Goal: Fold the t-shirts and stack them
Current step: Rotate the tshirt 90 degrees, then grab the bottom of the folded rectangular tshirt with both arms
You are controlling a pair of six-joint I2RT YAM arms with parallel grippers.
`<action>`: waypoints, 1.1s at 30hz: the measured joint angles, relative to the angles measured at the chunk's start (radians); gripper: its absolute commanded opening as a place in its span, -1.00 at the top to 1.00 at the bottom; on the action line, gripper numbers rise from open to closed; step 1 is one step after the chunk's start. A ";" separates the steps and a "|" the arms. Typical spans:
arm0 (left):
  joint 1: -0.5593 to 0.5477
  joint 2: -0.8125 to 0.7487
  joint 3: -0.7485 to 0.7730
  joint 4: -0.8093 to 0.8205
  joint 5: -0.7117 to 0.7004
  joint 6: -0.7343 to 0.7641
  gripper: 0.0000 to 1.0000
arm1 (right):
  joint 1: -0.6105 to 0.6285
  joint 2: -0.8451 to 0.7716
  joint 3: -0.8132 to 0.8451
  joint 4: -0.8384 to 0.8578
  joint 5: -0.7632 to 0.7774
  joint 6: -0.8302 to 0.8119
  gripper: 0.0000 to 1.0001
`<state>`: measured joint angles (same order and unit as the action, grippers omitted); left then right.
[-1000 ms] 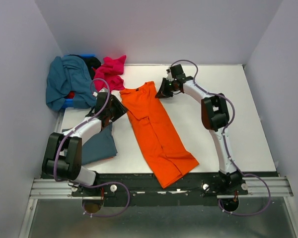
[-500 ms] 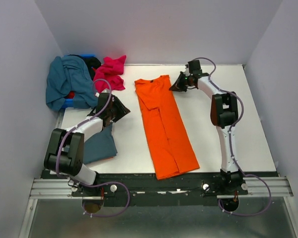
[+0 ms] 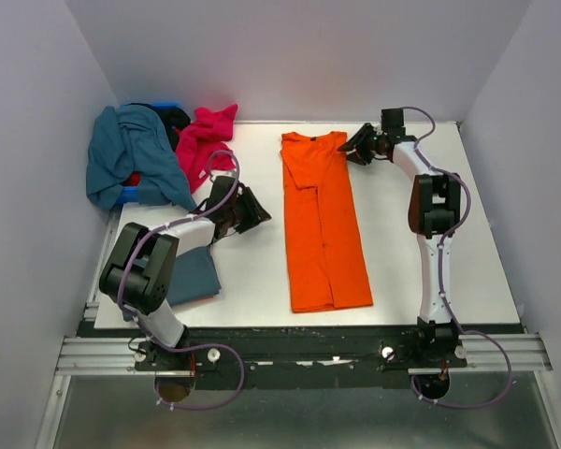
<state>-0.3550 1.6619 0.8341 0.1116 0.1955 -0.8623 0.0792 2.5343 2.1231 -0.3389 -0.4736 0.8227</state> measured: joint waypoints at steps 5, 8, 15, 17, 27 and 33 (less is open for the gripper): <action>-0.041 -0.005 0.002 0.005 0.000 0.000 -0.18 | 0.000 -0.064 -0.099 0.009 0.027 -0.021 -0.05; -0.085 -0.042 -0.021 0.001 -0.004 0.001 -0.18 | 0.000 -0.188 -0.283 0.014 0.042 -0.054 -0.06; -0.251 -0.211 -0.118 -0.068 -0.063 -0.022 -0.15 | 0.011 -0.715 -0.919 0.055 0.148 -0.094 -0.06; -0.312 -0.265 -0.151 -0.105 -0.101 -0.037 -0.14 | 0.028 -0.874 -1.088 0.065 0.203 -0.104 -0.06; -0.527 -0.390 -0.275 -0.177 -0.204 -0.172 -0.10 | 0.189 -1.373 -1.550 -0.143 0.399 -0.088 0.00; -0.616 -0.386 -0.315 -0.171 -0.222 -0.257 0.03 | 0.228 -1.513 -1.634 -0.257 0.406 -0.051 0.06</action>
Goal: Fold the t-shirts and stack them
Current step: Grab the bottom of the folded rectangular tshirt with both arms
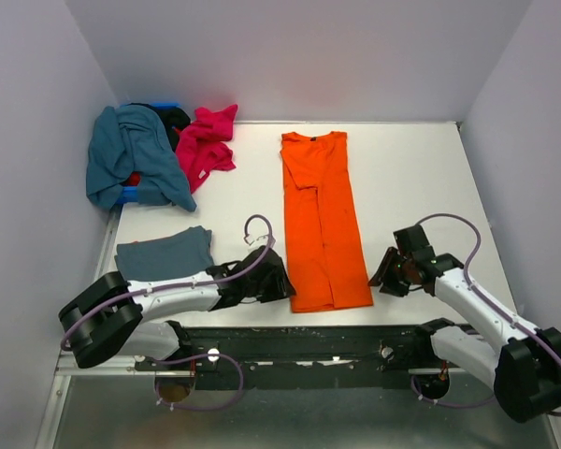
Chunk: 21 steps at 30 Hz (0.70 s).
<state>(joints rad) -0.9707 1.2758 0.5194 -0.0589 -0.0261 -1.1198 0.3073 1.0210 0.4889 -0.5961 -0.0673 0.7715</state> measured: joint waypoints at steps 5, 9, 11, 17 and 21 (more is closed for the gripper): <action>-0.045 0.020 -0.012 -0.001 -0.005 -0.055 0.11 | 0.028 -0.070 -0.027 -0.079 0.000 0.022 0.17; -0.066 0.037 -0.012 -0.002 -0.005 -0.084 0.11 | 0.039 -0.072 -0.031 -0.126 -0.003 0.021 0.17; -0.070 0.050 -0.012 -0.001 -0.005 -0.098 0.12 | 0.041 -0.076 -0.039 -0.131 -0.015 0.021 0.17; -0.093 0.075 0.006 0.003 -0.006 -0.118 0.20 | 0.046 -0.079 -0.064 -0.123 -0.063 0.013 0.43; -0.101 0.088 0.011 0.004 -0.006 -0.127 0.33 | 0.054 -0.062 -0.075 -0.100 -0.096 0.005 0.82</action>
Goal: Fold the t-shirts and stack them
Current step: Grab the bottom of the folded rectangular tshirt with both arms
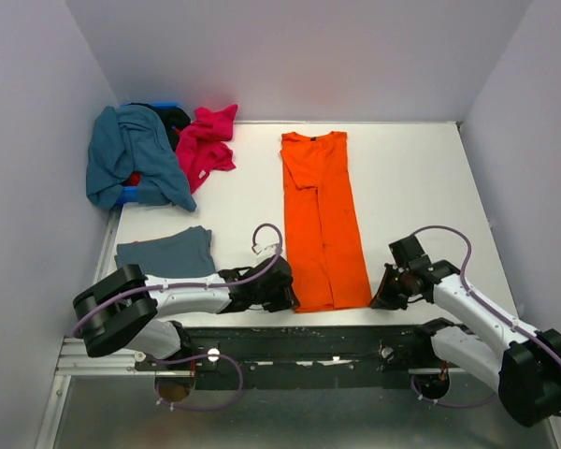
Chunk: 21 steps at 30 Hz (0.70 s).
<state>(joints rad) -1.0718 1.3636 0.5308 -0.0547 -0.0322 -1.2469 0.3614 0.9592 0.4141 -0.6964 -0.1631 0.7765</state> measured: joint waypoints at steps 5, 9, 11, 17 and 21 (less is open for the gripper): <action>0.000 0.025 0.012 -0.004 -0.002 0.000 0.69 | 0.006 0.016 0.002 0.008 -0.016 -0.010 0.99; -0.002 0.034 0.019 -0.008 -0.002 -0.002 1.00 | 0.013 0.015 0.006 0.005 -0.023 -0.018 0.99; -0.003 0.033 0.030 -0.031 -0.006 -0.001 1.00 | 0.017 0.007 0.011 -0.004 -0.026 -0.019 0.99; -0.003 -0.010 0.050 -0.124 -0.028 0.012 1.00 | 0.024 -0.084 0.048 -0.047 -0.041 -0.018 0.99; -0.003 -0.041 0.079 -0.173 -0.033 0.024 1.00 | 0.026 -0.110 0.101 -0.078 -0.043 -0.017 0.99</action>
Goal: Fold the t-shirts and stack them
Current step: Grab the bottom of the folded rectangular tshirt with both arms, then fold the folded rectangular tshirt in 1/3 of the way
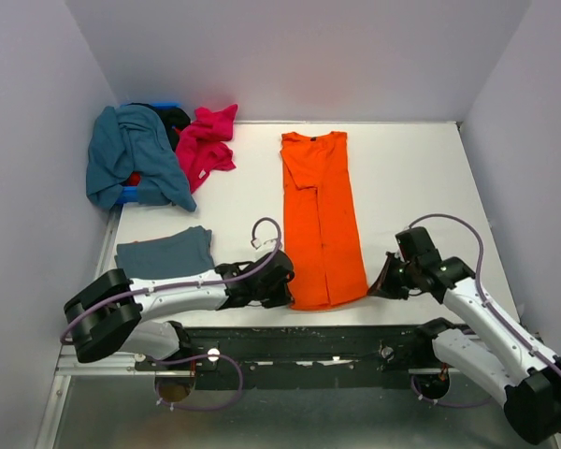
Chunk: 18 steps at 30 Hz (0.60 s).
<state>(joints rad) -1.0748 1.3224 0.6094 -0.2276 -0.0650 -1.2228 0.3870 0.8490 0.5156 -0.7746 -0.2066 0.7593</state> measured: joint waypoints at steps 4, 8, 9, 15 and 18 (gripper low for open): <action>0.019 -0.037 0.021 -0.013 0.001 0.013 1.00 | 0.000 -0.006 0.084 -0.029 0.021 0.008 0.99; 0.102 -0.045 0.075 -0.014 0.008 0.033 1.00 | 0.000 0.015 0.166 -0.020 0.064 0.022 0.99; 0.135 -0.044 0.093 -0.014 0.012 0.042 1.00 | 0.000 0.037 0.192 -0.019 0.076 0.026 0.99; 0.286 0.033 0.237 -0.023 0.025 0.096 1.00 | 0.000 0.297 0.404 0.022 0.137 0.027 0.99; 0.341 0.122 0.356 -0.060 0.025 0.129 1.00 | -0.007 0.433 0.508 0.034 0.154 0.025 0.99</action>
<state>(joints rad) -0.7334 1.4448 0.9657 -0.2871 -0.0402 -1.0935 0.3798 1.2816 1.0233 -0.7410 -0.0528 0.7845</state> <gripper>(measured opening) 0.024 0.011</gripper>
